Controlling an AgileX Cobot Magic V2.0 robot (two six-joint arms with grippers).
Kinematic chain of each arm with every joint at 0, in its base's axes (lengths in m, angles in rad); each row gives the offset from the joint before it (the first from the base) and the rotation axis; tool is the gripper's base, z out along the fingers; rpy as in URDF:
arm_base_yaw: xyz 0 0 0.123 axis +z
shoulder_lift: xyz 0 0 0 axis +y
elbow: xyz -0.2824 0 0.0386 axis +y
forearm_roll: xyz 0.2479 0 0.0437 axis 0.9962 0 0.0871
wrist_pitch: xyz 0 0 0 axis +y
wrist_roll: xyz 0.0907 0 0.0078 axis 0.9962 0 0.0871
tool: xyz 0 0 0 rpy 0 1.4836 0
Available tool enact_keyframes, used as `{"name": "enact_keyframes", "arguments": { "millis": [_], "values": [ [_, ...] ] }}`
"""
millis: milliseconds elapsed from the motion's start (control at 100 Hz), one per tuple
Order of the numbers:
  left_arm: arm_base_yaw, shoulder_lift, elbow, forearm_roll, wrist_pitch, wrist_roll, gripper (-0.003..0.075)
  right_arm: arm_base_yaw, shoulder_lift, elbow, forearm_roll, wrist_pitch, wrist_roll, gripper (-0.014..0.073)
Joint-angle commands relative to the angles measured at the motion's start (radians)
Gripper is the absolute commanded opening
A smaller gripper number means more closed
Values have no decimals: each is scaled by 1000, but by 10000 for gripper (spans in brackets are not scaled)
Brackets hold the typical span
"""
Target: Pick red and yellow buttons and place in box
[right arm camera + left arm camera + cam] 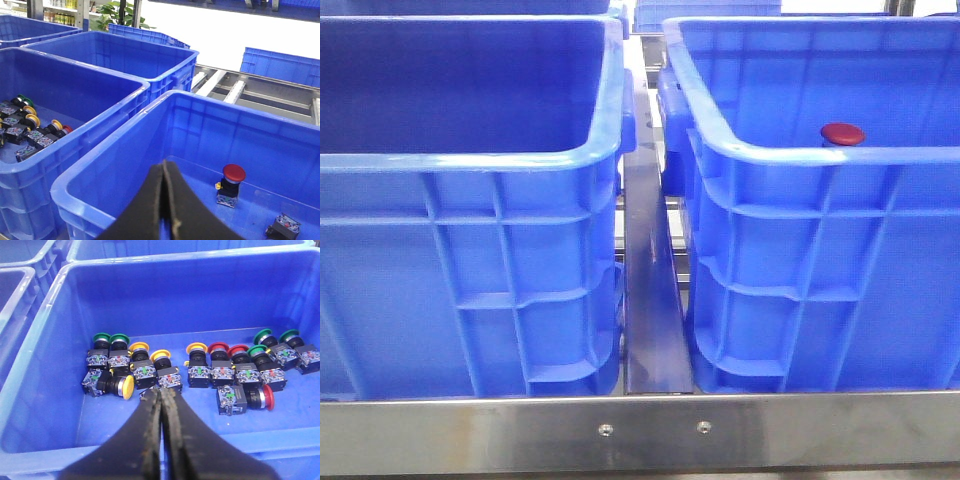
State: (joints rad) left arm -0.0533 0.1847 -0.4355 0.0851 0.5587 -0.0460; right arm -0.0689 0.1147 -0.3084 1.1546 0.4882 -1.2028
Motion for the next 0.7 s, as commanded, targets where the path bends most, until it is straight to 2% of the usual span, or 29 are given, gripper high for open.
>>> {"name": "enact_keyframes", "arguments": {
  "millis": [0,110,190,330,620,690],
  "values": [
    [2,10,-22,-6,-79,-13,-20,0,13,-24,29,-32,-3,-102],
    [2,2,14,-9,-129,-13,-20,0,13,-24,28,-30,-3,-102],
    [2,-19,66,-13,-232,-13,-20,0,13,-24,28,-29,-3,-102],
    [29,-74,186,-13,-427,-13,-20,0,13,-24,28,-28,-3,-102],
    [81,-227,459,-56,-637,-13,-20,0,13,-24,28,-28,-3,-102],
    [85,-217,450,-63,-559,-13,-20,0,12,-24,28,-25,-3,-102]
  ]
}}
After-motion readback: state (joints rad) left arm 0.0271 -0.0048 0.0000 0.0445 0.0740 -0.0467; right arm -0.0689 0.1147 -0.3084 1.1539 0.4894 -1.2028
